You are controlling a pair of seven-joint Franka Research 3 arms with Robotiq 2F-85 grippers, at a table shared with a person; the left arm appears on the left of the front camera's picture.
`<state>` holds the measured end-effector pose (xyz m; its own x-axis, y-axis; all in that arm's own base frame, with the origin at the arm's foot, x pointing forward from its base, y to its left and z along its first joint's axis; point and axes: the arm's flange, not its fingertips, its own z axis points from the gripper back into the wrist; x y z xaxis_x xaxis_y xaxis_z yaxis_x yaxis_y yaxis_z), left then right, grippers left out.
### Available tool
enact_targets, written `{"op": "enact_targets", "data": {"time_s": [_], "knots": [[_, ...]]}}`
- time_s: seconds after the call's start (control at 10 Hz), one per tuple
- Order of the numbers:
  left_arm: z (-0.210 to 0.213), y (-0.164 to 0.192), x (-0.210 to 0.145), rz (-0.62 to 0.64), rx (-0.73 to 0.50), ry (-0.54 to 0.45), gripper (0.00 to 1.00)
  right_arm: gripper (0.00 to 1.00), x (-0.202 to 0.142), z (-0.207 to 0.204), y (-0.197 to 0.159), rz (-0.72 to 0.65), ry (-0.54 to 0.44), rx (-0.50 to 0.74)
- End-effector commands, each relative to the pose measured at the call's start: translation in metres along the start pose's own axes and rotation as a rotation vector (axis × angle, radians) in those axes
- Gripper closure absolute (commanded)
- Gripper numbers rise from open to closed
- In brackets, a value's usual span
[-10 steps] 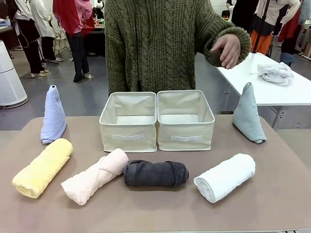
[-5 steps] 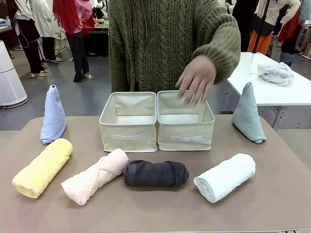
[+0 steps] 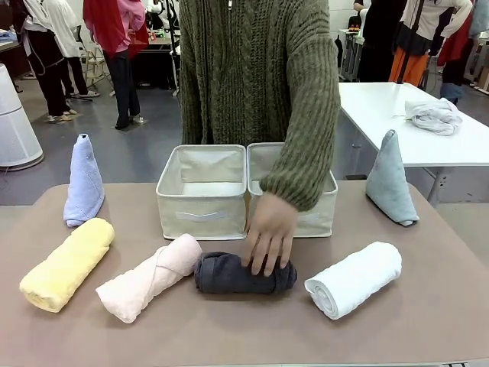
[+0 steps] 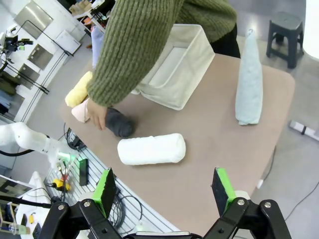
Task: Sort the towels based on their folding style.
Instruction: Pick up one triangle-folded towel and place it in the left Fabric basket.
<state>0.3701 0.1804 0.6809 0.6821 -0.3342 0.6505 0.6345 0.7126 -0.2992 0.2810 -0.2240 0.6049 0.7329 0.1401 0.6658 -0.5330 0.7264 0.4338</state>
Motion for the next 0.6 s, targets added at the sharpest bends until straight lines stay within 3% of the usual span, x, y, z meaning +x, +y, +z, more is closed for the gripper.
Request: {"op": "enact_targets", "data": {"time_s": [0.0,0.1,0.2,0.4,0.5], "knots": [[0.002,-0.002,0.001,-0.023,0.001,-0.018,0.00,0.00,0.000,-0.001,0.000,-0.001,-0.009,0.012],[0.000,0.000,0.000,0.000,0.000,0.000,0.00,0.00,0.000,-0.001,0.000,-0.001,-0.009,0.012],[-0.015,0.003,0.034,0.007,0.048,0.017,0.00,0.00,0.000,-0.001,0.000,-0.001,-0.009,0.012],[-0.077,0.026,0.118,0.227,0.030,0.147,0.00,0.00,0.000,-0.001,0.000,-0.001,-0.009,0.012],[-0.122,0.043,0.153,0.316,0.108,0.250,0.00,0.00,0.000,-0.001,0.000,-0.001,-0.009,0.012]]}}
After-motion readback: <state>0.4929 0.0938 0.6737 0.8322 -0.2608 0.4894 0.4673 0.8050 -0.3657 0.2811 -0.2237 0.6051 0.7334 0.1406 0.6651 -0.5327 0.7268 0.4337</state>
